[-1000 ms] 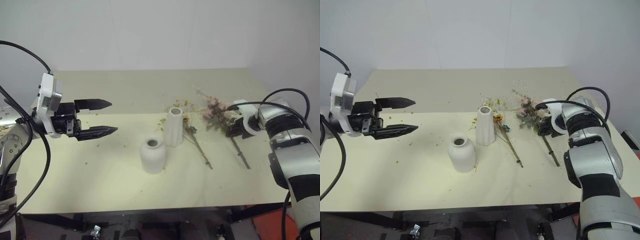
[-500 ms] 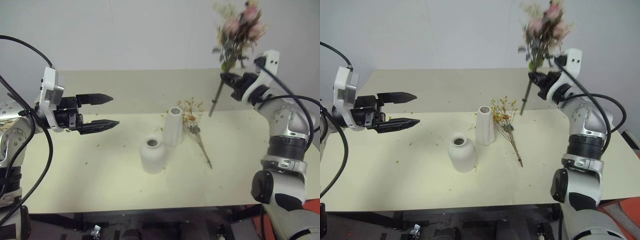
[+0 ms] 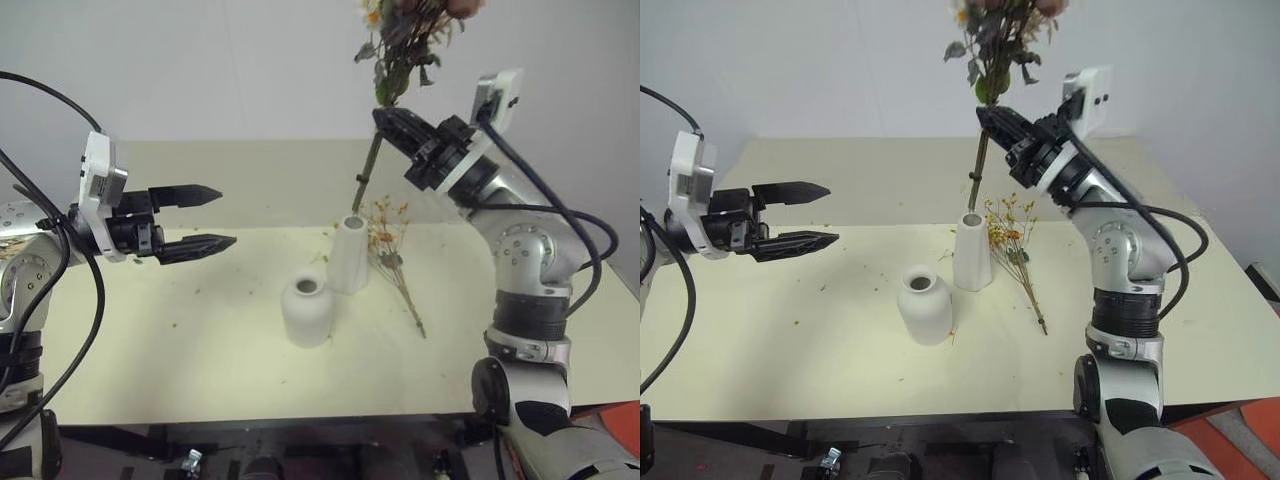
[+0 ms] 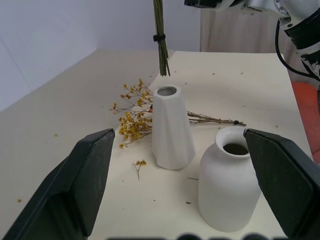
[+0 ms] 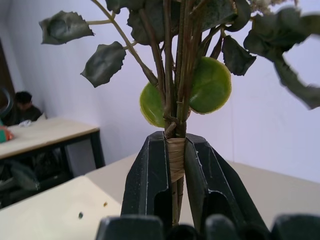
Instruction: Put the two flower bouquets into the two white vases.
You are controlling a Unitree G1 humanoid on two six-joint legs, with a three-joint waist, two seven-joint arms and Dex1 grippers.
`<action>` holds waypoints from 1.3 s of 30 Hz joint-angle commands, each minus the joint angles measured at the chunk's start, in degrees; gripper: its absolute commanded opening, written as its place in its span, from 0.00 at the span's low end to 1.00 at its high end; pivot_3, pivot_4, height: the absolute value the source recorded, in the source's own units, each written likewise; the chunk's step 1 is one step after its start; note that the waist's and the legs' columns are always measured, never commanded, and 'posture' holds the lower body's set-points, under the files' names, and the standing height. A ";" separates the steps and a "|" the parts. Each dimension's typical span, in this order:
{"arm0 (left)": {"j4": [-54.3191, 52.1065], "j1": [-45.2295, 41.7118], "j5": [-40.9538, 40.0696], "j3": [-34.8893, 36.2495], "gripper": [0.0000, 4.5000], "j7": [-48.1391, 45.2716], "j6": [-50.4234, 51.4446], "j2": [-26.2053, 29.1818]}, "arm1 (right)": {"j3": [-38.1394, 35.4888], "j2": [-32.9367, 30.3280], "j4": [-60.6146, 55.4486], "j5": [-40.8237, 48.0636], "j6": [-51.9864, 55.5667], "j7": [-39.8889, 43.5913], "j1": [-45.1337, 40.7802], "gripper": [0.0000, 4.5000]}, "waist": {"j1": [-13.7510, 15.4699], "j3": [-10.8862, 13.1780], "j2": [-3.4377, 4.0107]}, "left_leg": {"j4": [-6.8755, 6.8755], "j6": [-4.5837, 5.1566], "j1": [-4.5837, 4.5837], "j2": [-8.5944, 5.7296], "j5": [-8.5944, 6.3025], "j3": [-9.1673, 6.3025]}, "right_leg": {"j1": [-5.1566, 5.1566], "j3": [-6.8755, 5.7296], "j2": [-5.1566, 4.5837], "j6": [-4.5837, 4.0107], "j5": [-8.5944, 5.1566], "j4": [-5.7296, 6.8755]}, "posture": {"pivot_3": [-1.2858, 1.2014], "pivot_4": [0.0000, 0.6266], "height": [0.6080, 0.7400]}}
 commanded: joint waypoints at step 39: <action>-3.98 2.39 -1.38 3.75 1.00 1.17 0.98 1.59 | 9.22 -0.45 3.49 -6.17 -14.36 0.36 9.36 0.05 | -0.01 -0.01 -0.02 | 0.00 0.00 0.17 0.02 0.00 0.00 | 0.12 0.00 0.02 0.11 -0.08 0.03 | 0.52 0.24 1.00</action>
